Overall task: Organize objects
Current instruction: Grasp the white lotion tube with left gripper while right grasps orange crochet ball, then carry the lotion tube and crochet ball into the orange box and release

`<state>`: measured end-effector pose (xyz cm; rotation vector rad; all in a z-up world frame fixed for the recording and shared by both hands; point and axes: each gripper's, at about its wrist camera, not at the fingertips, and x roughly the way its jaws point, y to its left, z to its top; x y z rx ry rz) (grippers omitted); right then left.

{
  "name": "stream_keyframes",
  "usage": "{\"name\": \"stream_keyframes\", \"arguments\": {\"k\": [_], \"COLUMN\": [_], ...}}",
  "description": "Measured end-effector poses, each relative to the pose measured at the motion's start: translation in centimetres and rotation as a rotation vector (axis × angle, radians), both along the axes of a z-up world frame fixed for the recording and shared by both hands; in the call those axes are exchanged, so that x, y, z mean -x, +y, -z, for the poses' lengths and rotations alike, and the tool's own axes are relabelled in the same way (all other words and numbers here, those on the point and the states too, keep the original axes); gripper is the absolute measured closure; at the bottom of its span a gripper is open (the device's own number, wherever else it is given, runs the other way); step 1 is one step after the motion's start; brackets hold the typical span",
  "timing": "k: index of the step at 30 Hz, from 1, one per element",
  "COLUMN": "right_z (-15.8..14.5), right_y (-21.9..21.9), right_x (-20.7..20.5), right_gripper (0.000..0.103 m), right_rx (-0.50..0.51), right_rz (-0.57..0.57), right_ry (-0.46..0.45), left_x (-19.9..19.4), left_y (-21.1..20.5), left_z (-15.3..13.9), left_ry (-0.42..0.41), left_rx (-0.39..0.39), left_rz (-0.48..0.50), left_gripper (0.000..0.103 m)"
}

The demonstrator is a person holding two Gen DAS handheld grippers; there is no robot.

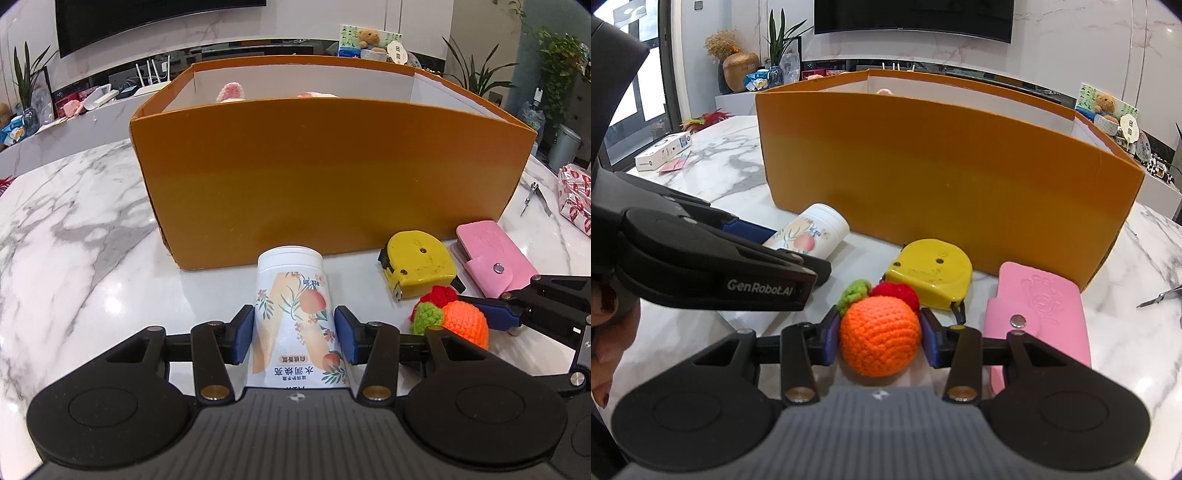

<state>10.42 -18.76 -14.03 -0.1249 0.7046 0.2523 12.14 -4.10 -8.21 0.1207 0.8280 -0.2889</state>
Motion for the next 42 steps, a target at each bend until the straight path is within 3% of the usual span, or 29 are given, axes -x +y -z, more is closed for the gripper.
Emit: {"name": "stream_keyframes", "arguments": {"k": [28,42], "right_z": [-1.5,-5.4], "right_y": [-0.4,0.1], "right_x": [1.4,4.1], "right_gripper": [0.058,0.058], "right_rx": [0.026,0.009], "right_rz": [0.034,0.04], "right_ry": [0.029,0.014], "left_x": [1.9,5.0], "left_y": [0.0,1.9], "left_z": [-2.1,-5.9], "left_ry": [0.008,0.046], "left_rx": [-0.014,0.021], "left_rz": [-0.018,-0.067], "left_gripper": [0.049,0.049]}}
